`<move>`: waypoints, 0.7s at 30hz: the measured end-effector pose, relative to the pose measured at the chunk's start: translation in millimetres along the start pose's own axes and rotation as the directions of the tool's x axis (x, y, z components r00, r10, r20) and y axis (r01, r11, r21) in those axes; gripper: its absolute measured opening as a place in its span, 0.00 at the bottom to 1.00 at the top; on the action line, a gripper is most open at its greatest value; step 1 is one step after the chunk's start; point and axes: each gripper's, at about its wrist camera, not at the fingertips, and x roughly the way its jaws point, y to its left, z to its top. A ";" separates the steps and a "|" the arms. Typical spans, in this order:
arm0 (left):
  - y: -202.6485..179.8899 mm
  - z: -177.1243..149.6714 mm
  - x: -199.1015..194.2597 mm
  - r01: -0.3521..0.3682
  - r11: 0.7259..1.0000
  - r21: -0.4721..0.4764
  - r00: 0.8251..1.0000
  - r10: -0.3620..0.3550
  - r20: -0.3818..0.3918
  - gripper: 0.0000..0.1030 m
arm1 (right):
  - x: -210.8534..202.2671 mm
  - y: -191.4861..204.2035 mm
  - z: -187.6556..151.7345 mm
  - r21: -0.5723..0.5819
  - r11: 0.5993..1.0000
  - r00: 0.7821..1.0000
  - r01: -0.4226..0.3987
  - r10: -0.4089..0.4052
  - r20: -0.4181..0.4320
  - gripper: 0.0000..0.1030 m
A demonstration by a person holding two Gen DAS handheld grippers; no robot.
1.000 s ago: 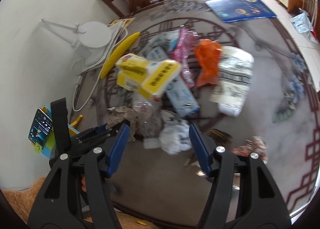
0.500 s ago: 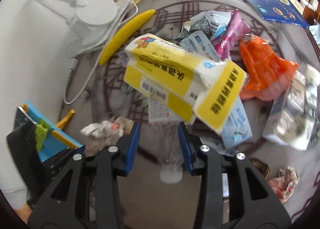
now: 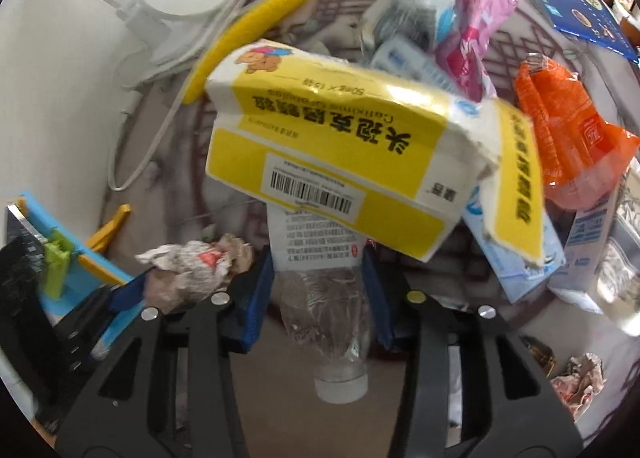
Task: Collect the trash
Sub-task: 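Grasp the clear plastic water bottle with the right tool while the left holds paper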
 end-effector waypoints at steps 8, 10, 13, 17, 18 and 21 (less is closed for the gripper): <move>3.7 5.4 5.3 -0.009 0.999 -0.036 1.000 0.008 -0.020 0.48 | -56.1 -9.7 -10.5 0.077 0.976 0.977 -0.203 0.196 0.083 0.42; -1.9 8.5 1.2 -0.004 1.000 -0.022 1.000 0.004 -0.004 0.47 | -69.6 -13.9 -12.4 0.090 0.970 0.970 -0.226 0.215 0.117 0.41; -15.0 15.1 -8.6 0.006 1.000 0.009 0.999 -0.006 0.032 0.47 | -89.6 -18.3 -14.4 0.093 0.967 0.960 -0.238 0.220 0.171 0.42; -36.6 24.2 -21.7 0.027 0.998 0.058 0.997 -0.031 0.076 0.47 | -111.5 -26.3 -17.4 0.110 0.966 0.948 -0.235 0.203 0.244 0.42; -41.9 25.9 -24.4 0.032 0.997 0.071 0.996 -0.038 0.085 0.47 | -117.1 -30.7 -18.7 0.121 0.966 0.945 -0.230 0.191 0.266 0.42; -59.9 29.4 -32.3 0.042 0.992 0.116 0.992 -0.055 0.111 0.47 | -132.9 -45.5 -27.3 0.149 0.966 0.937 -0.213 0.158 0.312 0.42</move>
